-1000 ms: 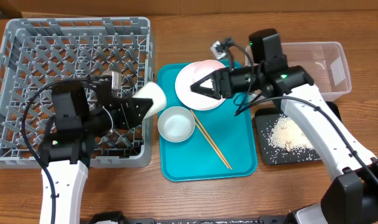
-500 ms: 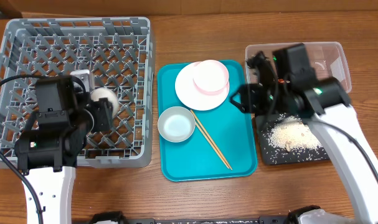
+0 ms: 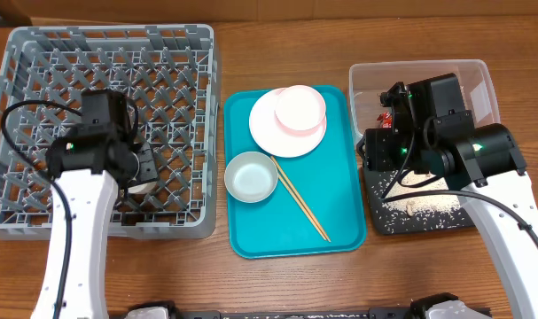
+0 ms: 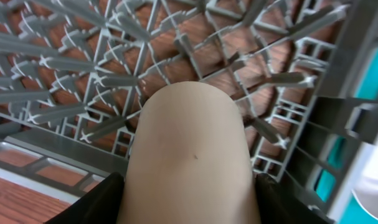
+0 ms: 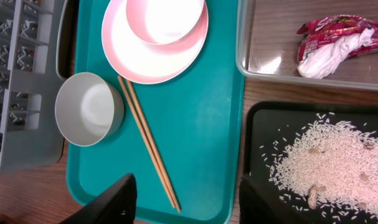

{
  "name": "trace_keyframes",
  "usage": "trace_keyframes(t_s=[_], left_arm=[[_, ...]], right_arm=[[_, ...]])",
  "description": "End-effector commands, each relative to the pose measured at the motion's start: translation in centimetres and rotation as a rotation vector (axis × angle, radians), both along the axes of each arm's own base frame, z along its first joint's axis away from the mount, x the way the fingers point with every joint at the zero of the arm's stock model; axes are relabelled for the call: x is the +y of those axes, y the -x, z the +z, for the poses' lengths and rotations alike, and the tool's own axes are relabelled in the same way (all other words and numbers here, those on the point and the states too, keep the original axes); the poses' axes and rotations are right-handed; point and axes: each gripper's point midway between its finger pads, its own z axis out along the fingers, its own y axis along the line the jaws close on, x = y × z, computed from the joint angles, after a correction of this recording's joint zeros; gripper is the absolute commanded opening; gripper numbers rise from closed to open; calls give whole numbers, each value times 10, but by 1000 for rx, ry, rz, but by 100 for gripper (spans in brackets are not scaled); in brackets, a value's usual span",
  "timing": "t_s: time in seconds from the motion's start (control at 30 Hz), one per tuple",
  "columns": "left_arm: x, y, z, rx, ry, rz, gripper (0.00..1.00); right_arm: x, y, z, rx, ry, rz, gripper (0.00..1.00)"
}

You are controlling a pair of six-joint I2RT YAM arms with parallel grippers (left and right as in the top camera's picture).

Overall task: Sort waste into correct bins and load items into the dishwasher
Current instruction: 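Carry the white cup with the left gripper into the dish rack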

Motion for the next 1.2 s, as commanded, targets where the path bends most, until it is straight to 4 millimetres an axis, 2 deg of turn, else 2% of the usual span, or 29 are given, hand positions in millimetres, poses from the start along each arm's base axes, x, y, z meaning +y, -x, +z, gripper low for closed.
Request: trace_keyframes(t_s=[0.0,0.07,0.13,0.3,0.5,0.7,0.73,0.77,0.83,0.87,0.93,1.03,1.17], left_arm=[[18,-3,1,-11,-6,93,4],[32,-4,-1,-18,1,139,4],[36,-5,-2,-26,26,161,4],[37,-10,-12,-25,92,174,4],[21,-25,-35,12,200,127,4],[25,-26,-50,55,187,136,5],[26,-26,-51,62,183,137,10],[28,-24,-52,72,176,140,30],[28,-23,-53,79,172,132,59],[28,-23,-53,80,171,125,66],[27,-22,-53,83,171,123,77],[28,-21,-52,84,172,125,84],[28,-25,-40,47,168,122,86]], right_arm=[[-4,-2,4,-16,10,-15,56],[-4,-2,4,-16,10,-15,56],[-4,-2,4,-15,9,-15,56],[-4,-2,4,-15,9,-15,57],[-3,-2,4,-14,5,-13,57],[-1,-1,5,-10,-7,-6,57],[0,-1,4,-10,-7,-6,57],[0,-1,5,-10,-9,-5,60],[1,-1,5,-9,-14,-2,67],[1,0,5,-8,-16,-1,72],[3,0,5,-7,-23,3,82],[4,-2,7,-16,-32,6,92],[13,-11,15,-64,-76,24,92]])
